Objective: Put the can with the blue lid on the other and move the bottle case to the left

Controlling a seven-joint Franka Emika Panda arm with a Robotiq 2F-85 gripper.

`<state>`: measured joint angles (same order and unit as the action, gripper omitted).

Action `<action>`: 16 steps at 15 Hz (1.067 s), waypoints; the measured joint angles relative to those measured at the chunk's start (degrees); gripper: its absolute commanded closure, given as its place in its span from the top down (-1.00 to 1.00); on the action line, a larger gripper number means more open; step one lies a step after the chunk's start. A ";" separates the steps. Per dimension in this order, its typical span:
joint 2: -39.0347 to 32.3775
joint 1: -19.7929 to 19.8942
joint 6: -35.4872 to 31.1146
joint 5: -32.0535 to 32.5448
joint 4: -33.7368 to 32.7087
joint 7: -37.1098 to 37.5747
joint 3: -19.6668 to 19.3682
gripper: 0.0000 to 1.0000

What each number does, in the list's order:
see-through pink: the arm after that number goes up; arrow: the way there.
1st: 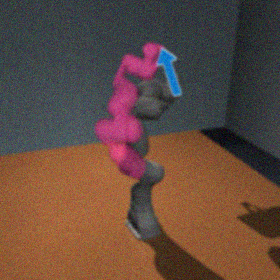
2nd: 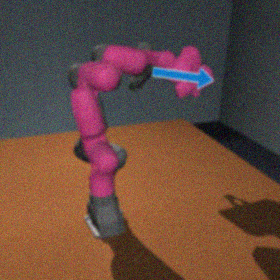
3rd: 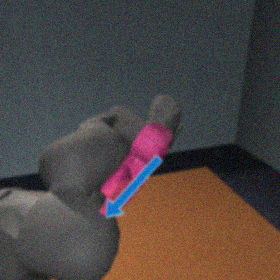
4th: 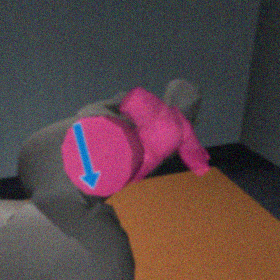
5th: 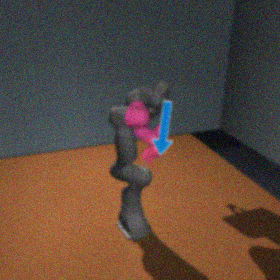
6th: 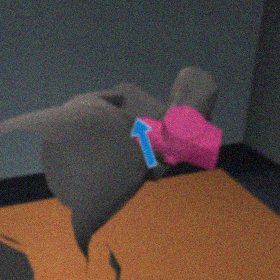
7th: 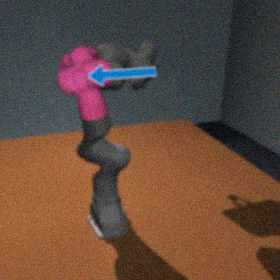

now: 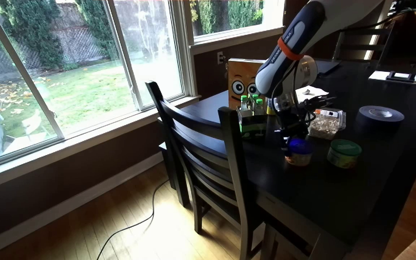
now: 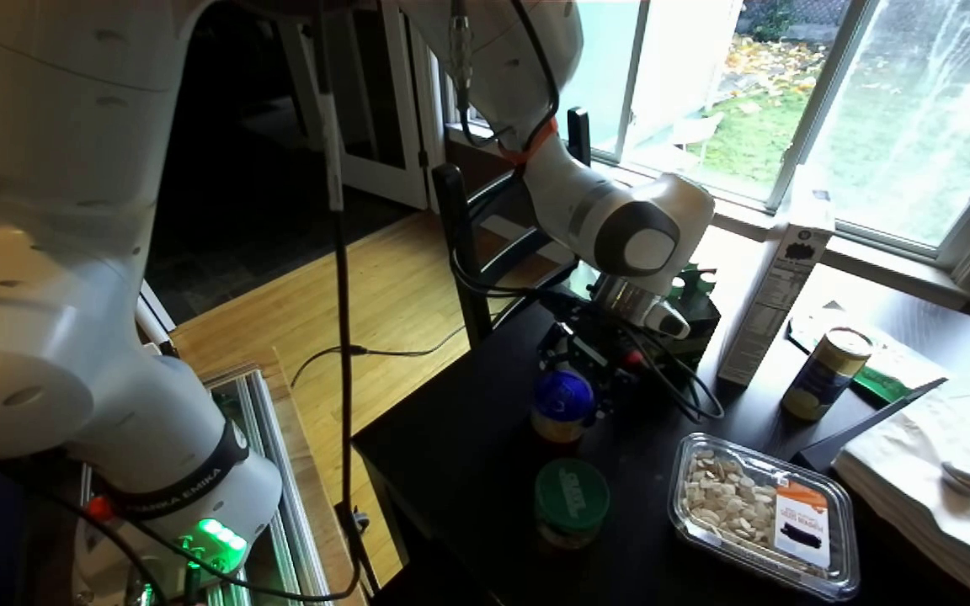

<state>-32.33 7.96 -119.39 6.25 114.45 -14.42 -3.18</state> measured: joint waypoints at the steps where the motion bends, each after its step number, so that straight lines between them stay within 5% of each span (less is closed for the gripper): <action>1: -0.22 0.00 0.94 0.00 -0.25 -0.01 0.02 1.00; 5: -1.03 0.05 4.14 -0.10 -1.18 -0.42 0.25 1.00; 6: -1.27 0.06 5.03 -0.14 -1.48 -0.71 0.37 0.50; 8: -1.91 0.08 6.77 -0.20 -2.20 -1.30 0.65 0.38; 16: -3.01 0.43 10.02 -1.78 -4.18 -2.52 1.02 0.36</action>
<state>-35.34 8.40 -109.37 4.47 110.27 -16.94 -2.16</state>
